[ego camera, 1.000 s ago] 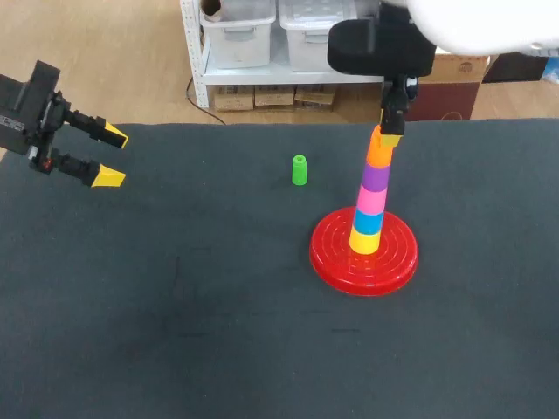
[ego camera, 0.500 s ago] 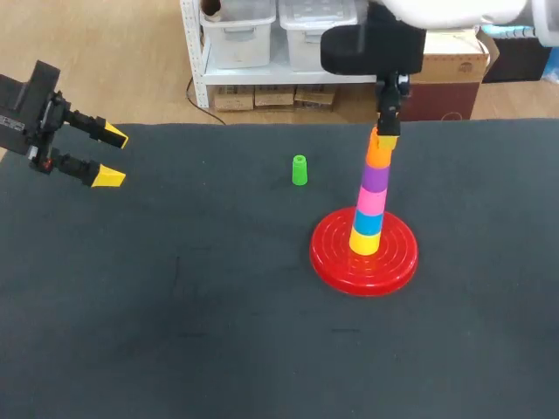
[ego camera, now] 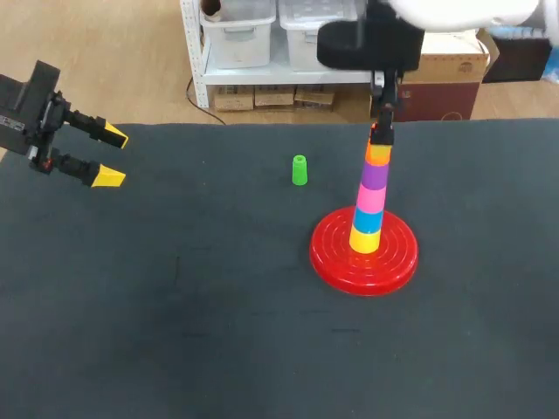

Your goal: Pick up and stack the cylinders on the red base in this order: pink,purple,orange,green

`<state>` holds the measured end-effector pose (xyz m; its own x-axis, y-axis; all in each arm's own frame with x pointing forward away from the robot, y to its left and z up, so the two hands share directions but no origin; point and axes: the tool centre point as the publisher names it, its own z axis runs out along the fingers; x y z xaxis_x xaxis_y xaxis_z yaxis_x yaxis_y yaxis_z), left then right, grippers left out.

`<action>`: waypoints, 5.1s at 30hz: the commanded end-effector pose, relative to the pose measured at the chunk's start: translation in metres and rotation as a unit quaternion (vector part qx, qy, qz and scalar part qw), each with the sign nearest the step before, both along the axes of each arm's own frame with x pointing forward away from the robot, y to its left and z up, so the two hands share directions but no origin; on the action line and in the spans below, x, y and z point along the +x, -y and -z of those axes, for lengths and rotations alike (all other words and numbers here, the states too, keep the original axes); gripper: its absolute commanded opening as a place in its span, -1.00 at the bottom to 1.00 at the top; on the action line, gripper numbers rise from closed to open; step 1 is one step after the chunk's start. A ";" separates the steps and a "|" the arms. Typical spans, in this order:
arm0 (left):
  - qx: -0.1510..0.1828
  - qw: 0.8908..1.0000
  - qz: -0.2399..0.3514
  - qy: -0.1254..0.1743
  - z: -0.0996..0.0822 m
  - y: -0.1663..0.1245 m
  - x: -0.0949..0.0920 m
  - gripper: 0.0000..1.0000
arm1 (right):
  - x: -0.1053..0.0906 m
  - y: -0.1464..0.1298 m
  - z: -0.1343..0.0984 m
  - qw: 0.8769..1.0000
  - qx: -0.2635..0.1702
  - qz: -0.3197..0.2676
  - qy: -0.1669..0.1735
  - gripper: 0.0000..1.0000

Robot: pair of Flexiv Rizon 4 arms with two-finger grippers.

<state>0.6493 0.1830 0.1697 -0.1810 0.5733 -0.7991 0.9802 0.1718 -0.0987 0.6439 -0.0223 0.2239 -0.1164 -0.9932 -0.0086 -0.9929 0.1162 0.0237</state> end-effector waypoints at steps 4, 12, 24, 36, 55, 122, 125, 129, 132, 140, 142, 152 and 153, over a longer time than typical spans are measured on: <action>-0.001 1.000 0.000 0.001 0.001 0.000 0.000 1.00 | 0.030 -0.023 0.000 1.000 -0.003 -0.017 0.016 1.00; -0.001 1.000 0.000 0.001 0.001 0.000 0.000 1.00 | 0.104 -0.072 0.046 1.000 0.001 0.004 -0.006 1.00; -0.001 1.000 0.000 0.001 0.001 0.000 0.000 1.00 | 0.162 -0.094 0.138 0.991 -0.054 0.110 -0.046 1.00; -0.001 1.000 0.000 0.001 0.001 0.000 0.000 1.00 | 0.179 -0.091 0.188 0.986 -0.052 0.153 -0.028 1.00; -0.001 1.000 0.000 0.001 0.001 0.000 0.000 1.00 | 0.188 -0.109 0.207 0.985 -0.046 0.163 -0.035 1.00; -0.001 1.000 0.000 0.001 0.001 0.000 0.000 1.00 | 0.042 -0.004 -0.071 0.985 0.065 0.080 0.139 -1.00; -0.001 1.000 0.000 0.001 0.001 0.000 0.000 1.00 | 0.027 0.002 -0.071 0.982 0.077 0.081 0.154 -1.00; -0.001 1.000 0.000 0.001 0.001 0.000 0.000 1.00 | 0.011 0.007 -0.072 0.975 0.096 0.088 0.178 -1.00; -0.001 1.000 0.000 0.001 0.001 0.000 0.000 1.00 | 0.002 0.008 -0.075 0.969 0.112 0.091 0.198 -1.00; -0.001 1.000 0.000 0.001 0.001 0.000 0.000 1.00 | -0.013 0.005 -0.076 0.967 0.122 0.081 0.206 -1.00; -0.001 1.000 0.000 0.001 0.001 0.000 0.000 1.00 | -0.015 0.004 -0.072 0.967 0.125 0.080 0.206 -1.00; -0.001 1.000 0.000 0.001 0.001 0.000 0.000 1.00 | -0.011 0.001 -0.061 0.967 0.130 0.088 0.202 -1.00; -0.001 1.000 0.000 0.001 0.001 0.000 0.000 1.00 | -0.011 0.001 -0.060 0.968 0.128 0.088 0.198 -1.00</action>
<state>0.6493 0.1830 0.1697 -0.1810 0.5733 -0.7991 0.9802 0.1719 -0.0987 0.6389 -0.0186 0.2890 -0.2941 -0.9558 -0.0039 -0.9550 0.2940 -0.0401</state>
